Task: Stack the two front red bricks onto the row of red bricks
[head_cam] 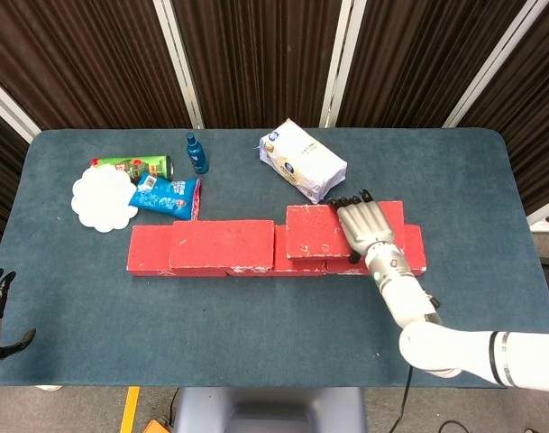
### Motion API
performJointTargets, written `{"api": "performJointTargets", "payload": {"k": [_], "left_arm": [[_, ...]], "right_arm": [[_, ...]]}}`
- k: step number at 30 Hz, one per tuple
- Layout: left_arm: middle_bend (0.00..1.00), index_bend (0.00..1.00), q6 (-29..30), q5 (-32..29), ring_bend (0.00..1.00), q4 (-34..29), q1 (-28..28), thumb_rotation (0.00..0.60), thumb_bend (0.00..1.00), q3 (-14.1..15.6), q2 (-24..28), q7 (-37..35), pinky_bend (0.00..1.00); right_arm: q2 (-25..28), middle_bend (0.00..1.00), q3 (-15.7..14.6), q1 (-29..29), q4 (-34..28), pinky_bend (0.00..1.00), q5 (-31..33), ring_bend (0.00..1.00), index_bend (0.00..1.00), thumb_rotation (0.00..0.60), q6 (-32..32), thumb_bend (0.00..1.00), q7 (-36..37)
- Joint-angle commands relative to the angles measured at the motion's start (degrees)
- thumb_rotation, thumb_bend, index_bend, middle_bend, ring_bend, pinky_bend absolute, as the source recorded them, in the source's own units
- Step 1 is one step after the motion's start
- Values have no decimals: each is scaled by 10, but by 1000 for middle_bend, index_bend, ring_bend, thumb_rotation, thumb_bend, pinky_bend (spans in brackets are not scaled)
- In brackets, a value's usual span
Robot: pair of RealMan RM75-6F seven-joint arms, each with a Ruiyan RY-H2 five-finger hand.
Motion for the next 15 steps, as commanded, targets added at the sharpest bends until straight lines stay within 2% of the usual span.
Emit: {"api": "performJointTargets", "payload": {"k": [1,6,15], "left_arm": [[0,0,-1,-3,0,-1,0,600,220,0,1,-1,32],[0,0,0,-6,0,-5,2,600,220,-1,2,4,33],[0,0,3,-6,0,-5,3,600,220,-3,2,2,33]], "right_arm": [[0,337,-5,0,11,0,-7,246,266,600,-19,0,16],[-12,336,-29,-22,48,0,-67,245,265,600,-69,0,67],[-49,336,-56,-43,94,0,-161,223,265,600,-94,0,137]]}}
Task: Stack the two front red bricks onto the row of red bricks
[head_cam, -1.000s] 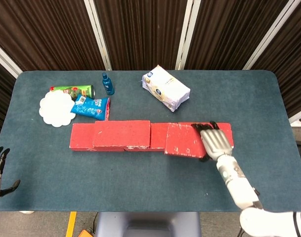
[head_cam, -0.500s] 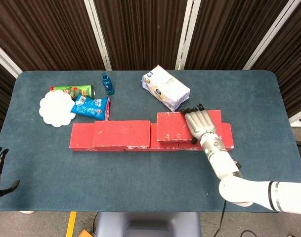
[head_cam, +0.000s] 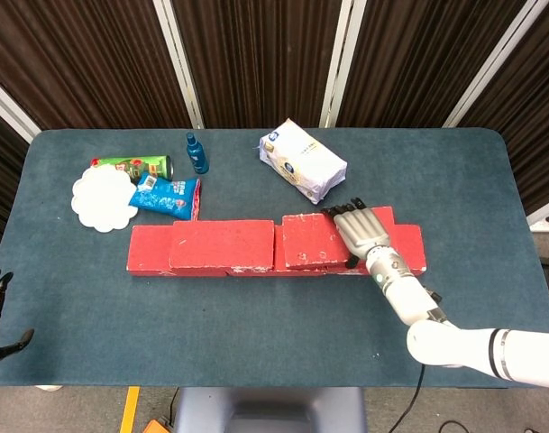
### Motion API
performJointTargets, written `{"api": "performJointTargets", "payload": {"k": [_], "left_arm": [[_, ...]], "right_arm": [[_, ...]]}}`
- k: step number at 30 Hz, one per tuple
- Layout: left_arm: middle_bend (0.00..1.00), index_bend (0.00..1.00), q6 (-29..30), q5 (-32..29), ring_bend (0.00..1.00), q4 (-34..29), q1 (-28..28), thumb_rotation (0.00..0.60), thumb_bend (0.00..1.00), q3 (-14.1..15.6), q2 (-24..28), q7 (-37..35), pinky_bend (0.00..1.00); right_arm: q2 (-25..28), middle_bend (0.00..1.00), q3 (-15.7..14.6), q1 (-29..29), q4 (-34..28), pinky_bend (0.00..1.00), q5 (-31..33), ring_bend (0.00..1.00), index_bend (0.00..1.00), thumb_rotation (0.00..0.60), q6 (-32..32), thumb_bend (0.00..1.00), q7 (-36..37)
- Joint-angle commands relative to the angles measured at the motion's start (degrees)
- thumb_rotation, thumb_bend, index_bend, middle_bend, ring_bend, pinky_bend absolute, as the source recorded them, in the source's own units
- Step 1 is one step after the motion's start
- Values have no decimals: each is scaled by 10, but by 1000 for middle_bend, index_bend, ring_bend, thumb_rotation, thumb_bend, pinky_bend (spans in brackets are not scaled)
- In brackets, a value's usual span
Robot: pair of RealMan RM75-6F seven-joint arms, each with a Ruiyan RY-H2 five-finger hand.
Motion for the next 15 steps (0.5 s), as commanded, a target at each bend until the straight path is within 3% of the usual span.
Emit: {"api": "performJointTargets", "payload": {"k": [1,15], "left_arm": [[0,0,2,1,0,0,1,600,220,0,0,-2,33],[0,0,-1,-2,0,0,1,600,220,-1,0,-1,33]], "right_arm": [[-19,336,-14,-6,21,0,-25,223,265,600,-10,0,25],[-41,336,-41,1,51,0,-31,224,265,600,1,0,60]]}}
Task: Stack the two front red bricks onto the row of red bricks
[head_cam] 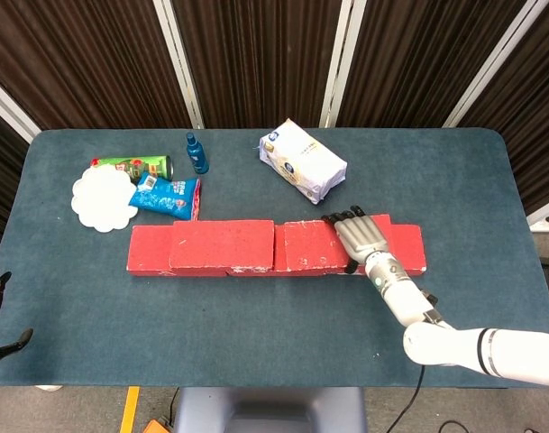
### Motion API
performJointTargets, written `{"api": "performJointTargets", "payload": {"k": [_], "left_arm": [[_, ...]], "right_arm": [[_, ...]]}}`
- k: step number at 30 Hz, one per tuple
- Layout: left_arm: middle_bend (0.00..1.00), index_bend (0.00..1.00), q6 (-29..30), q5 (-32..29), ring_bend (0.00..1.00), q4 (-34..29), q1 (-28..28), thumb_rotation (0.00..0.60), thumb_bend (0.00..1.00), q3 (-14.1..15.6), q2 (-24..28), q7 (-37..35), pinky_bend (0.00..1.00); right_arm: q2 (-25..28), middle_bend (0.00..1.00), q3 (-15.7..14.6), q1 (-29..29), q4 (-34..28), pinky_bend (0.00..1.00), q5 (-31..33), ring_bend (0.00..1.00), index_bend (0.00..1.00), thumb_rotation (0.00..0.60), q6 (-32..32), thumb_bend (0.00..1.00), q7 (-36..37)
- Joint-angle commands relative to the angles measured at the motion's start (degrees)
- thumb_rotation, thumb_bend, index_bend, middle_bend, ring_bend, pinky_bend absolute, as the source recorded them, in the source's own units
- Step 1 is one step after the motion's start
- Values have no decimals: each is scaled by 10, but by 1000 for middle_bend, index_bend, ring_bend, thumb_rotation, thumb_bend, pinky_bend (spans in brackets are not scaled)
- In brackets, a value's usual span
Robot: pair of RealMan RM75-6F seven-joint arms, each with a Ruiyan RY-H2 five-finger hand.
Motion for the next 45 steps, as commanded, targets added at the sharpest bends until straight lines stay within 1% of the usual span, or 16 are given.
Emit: {"api": "performJointTargets", "payload": {"k": [1,6,14,21,45], "left_arm": [[0,0,-1,-1,0,-1,0,600,220,0,0,2,33],[0,0,3,2,0,-1,1,600,222,-1,-1,2,33],[0,0,4,-3,0,-2,3,600,222,-2,1,0,33],[0,0,8,4,0,-2,4,600,221,-2,2,-4,33],[0,0,-1,-8,0,-2,3,600,219,-5,6,-11,33]], "right_arm": [[-4,336,-5,1,6,0,0,224,265,600,1,0,4],[-19,336,-11,5,17,0,-2,224,265,600,10,0,7],[-29,336,-4,14,18,0,6,224,265,600,21,0,15],[-38,336,-6,22,24,0,17,224,265,600,17,0,17],[-63,336,-8,51,34,0,54,221,265,600,28,0,3]]}}
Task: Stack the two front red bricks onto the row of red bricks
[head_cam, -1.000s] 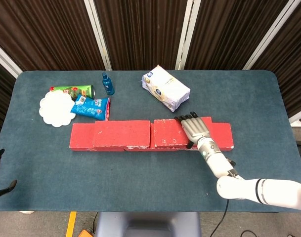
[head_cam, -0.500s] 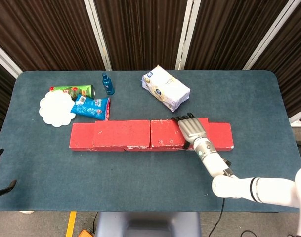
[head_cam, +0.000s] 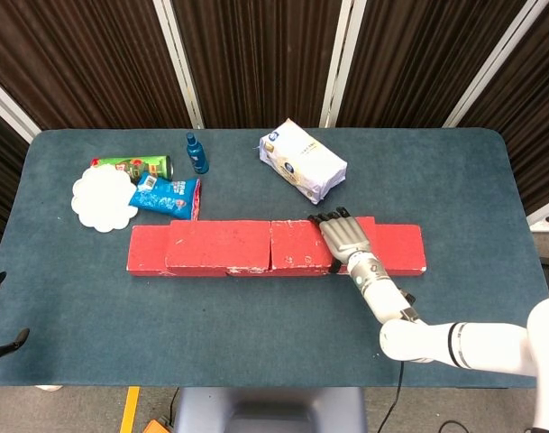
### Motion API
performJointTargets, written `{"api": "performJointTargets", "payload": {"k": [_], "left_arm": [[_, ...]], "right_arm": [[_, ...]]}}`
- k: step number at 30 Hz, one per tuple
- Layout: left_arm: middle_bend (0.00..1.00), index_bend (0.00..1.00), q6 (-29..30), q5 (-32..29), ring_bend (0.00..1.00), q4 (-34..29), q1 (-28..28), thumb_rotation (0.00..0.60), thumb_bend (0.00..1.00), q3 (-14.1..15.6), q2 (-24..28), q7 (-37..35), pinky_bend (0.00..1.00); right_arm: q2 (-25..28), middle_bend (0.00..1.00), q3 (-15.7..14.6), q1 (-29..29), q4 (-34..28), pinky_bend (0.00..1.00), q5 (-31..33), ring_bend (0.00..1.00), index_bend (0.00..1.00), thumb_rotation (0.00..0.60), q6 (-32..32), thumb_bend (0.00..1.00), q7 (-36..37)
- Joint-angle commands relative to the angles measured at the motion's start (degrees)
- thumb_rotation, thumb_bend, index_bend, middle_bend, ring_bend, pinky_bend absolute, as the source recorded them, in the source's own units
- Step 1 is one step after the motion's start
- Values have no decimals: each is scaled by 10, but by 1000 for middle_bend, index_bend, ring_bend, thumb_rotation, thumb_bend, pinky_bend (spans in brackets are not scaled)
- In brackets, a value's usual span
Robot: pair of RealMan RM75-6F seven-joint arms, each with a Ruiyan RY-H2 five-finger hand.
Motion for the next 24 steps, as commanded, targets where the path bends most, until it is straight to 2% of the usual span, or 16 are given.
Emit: {"api": "performJointTargets", "payload": {"k": [1,24], "left_arm": [[0,0,-1,-1,0,0,0,600,219,-1,0,-1,33],[0,0,2,-1,0,0,1,600,220,-1,0,0,33]], "right_arm": [[-3,336,1,2,1,0,2,221,265,600,0,0,0],[-11,330,-1,7,11,0,9,213,264,600,-2,0,3]]}}
